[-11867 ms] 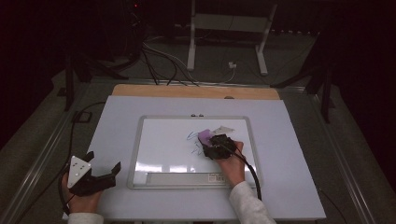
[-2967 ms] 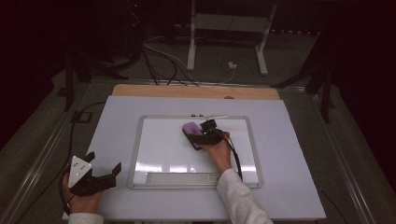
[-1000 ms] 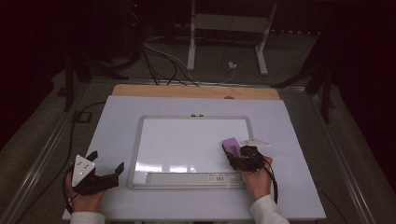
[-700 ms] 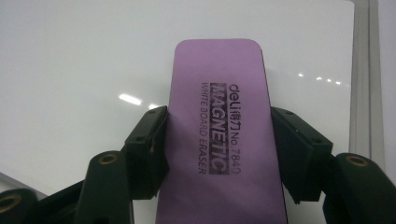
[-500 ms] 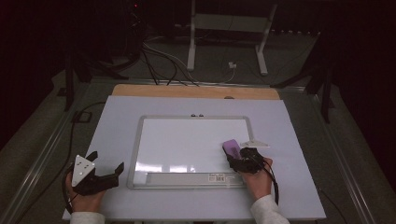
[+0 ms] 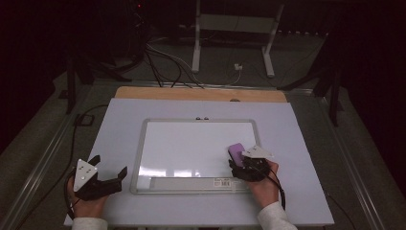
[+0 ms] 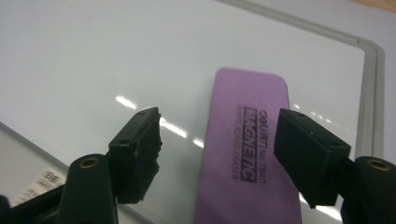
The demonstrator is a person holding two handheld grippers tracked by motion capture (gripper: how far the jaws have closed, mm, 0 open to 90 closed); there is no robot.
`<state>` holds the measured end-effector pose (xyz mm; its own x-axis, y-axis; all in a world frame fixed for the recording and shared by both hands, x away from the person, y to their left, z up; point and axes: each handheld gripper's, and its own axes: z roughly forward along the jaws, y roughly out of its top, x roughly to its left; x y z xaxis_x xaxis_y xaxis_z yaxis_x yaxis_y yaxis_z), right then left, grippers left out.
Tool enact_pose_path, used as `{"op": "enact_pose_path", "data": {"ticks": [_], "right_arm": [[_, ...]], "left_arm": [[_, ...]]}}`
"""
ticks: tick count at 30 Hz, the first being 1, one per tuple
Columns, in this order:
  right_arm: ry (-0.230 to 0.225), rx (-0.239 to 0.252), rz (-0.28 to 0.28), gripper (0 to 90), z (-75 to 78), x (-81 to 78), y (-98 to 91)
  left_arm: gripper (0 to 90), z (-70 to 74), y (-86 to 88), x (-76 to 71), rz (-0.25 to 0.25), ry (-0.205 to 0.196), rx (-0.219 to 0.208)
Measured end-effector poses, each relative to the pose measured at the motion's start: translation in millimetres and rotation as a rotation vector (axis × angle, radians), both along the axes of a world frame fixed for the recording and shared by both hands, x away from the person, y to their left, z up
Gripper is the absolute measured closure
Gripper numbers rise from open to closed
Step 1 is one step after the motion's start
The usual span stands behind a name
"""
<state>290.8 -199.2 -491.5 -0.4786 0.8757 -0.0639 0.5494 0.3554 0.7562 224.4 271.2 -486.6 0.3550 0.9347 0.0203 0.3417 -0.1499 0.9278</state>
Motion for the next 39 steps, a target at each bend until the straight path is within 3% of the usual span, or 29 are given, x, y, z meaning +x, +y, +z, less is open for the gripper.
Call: {"op": "enact_pose_path", "data": {"ticks": [11,19,27,30,36,39], "right_arm": [[0.027,0.017,-0.012,31.4,-2.1,6.3,-4.4],[0.039,0.011,-0.057,27.8,-1.7,12.5,-12.1],[0.054,0.013,-0.096,36.5,-1.0,16.1,-18.8],[0.091,0.032,-0.111,38.7,-3.3,18.2,-25.7],[0.085,0.030,-0.121,44.3,-1.0,12.8,-31.3],[0.072,0.018,-0.135,56.6,2.1,9.8,-35.4]], "left_arm": [[0.6,-0.3,0.8,0.2,0.000,0.001,-0.002],[0.6,-0.3,0.1,0.3,0.000,0.003,0.001],[0.6,-0.3,0.2,0.3,0.001,0.001,-0.001],[0.6,-0.7,0.2,0.7,0.000,0.004,0.002],[0.6,-0.9,-0.2,0.8,0.000,0.006,0.003],[0.6,-0.6,-1.4,1.0,-0.002,0.004,0.003]]}}
